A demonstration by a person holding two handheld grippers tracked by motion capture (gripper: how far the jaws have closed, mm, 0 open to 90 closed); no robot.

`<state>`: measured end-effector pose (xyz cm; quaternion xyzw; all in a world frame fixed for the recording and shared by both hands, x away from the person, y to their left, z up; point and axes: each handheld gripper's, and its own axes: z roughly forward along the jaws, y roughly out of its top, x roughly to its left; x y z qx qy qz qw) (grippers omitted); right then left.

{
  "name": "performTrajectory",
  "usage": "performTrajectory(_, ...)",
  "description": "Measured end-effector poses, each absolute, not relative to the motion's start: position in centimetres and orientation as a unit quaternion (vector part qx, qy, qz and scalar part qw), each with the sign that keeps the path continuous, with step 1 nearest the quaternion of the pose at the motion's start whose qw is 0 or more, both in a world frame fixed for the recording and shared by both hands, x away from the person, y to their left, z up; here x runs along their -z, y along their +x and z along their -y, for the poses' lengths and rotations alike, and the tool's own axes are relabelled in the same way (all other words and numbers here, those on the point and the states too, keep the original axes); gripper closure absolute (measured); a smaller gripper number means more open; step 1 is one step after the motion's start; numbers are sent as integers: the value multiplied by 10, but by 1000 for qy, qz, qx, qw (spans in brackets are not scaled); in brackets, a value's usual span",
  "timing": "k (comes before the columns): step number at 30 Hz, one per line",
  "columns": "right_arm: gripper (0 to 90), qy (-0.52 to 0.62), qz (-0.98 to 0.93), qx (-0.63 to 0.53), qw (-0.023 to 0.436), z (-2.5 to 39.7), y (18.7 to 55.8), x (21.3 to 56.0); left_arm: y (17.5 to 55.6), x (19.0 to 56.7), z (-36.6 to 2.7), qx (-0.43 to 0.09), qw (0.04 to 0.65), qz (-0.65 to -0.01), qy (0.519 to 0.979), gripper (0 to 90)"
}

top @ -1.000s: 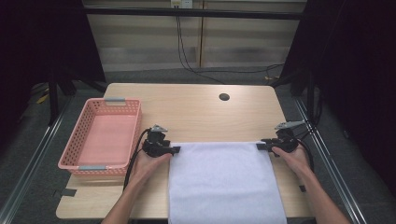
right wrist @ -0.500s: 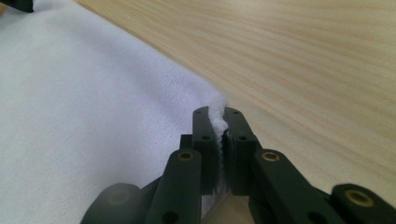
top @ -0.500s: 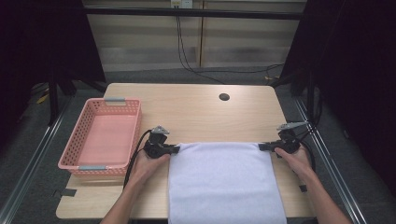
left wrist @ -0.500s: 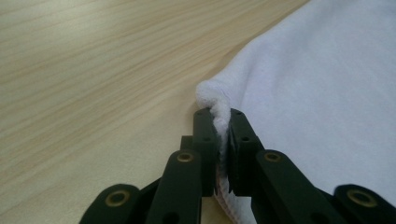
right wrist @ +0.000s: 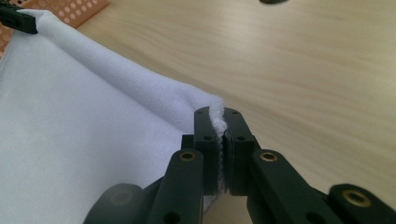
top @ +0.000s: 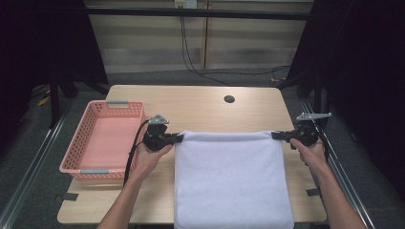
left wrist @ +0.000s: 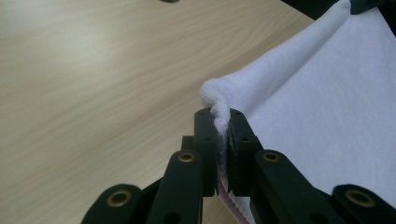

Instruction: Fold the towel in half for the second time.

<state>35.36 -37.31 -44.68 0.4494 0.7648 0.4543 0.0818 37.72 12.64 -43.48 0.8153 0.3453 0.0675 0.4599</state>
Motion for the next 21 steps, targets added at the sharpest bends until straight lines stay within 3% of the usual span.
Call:
performTrajectory(15,865,456,-747,-465,137,371,399,405,419,401,-120,-112,488,-353,791,848)
performTrajectory(21,865,444,-738,-484,157,372,395,389,415,394,-123,-125,493,-344,789,846)
